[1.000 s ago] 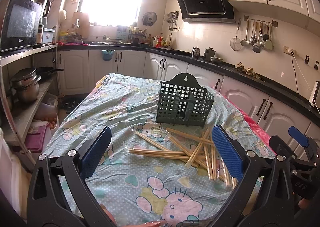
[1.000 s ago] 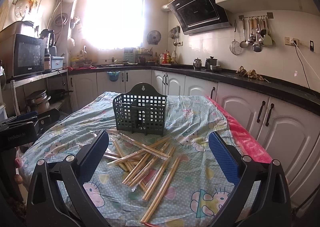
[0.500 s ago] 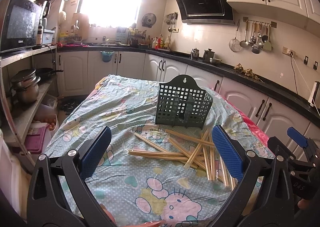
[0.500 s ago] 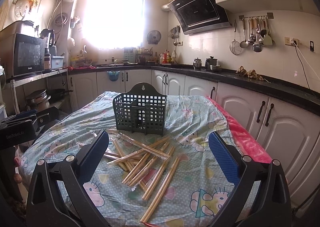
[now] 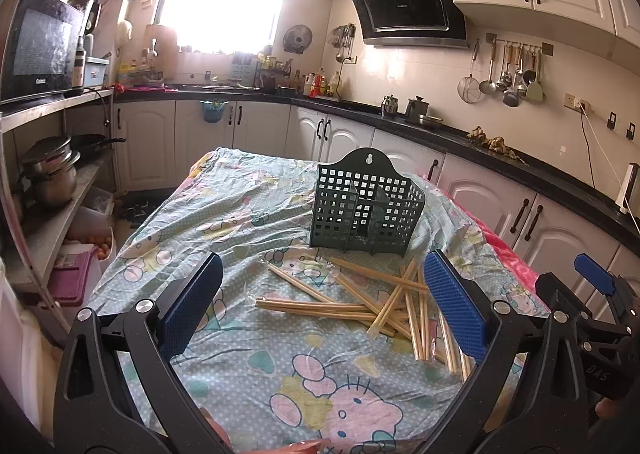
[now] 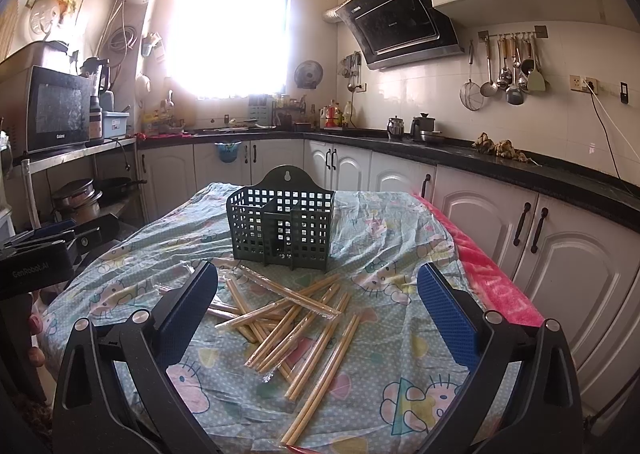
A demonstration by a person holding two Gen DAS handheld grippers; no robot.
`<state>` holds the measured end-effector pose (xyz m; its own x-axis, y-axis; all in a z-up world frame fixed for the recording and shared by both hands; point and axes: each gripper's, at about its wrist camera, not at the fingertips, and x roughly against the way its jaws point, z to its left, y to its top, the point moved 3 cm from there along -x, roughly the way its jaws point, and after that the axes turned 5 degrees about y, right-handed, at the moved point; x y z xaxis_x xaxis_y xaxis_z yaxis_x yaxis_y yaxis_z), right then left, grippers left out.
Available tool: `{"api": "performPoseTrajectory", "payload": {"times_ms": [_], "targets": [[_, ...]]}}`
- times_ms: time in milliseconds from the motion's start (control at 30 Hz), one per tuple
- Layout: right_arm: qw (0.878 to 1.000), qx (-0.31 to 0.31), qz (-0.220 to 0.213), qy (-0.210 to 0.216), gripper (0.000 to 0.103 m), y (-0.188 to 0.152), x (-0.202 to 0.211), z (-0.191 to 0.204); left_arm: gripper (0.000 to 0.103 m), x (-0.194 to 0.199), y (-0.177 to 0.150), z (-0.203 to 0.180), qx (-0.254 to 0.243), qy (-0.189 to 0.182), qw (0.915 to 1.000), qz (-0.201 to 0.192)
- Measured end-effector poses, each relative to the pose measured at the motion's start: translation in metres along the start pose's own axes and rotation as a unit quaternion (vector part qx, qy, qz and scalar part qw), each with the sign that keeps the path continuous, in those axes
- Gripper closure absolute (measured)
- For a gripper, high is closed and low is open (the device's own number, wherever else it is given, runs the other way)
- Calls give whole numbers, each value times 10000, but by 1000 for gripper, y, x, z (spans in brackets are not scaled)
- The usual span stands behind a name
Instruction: Organize utensils
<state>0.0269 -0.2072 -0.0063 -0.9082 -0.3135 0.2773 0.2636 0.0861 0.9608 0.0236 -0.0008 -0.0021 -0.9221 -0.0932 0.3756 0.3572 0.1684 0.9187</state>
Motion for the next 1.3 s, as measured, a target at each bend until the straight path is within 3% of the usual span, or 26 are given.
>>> {"api": "performPoseTrajectory", "payload": {"times_ms": [300,533,867,1100,1300], "targets": [[9993,214,72,293,6,-2,-4,14,10,-4,-1,8,122,-70,9999,90],[9954,437,312,795,6,0,-12,30,10,-12,2,26,398,-162,9988,236],[9851,681,602,1457,6,20,-36,57,10,-32,4,62,677,255,9956,597],[9804,755,883,1589,6,34,-62,62,10,-41,11,92,892,472,9924,701],[9799,655,1150,1495,6,38,-94,49,10,-53,12,101,880,330,9919,857]]}}
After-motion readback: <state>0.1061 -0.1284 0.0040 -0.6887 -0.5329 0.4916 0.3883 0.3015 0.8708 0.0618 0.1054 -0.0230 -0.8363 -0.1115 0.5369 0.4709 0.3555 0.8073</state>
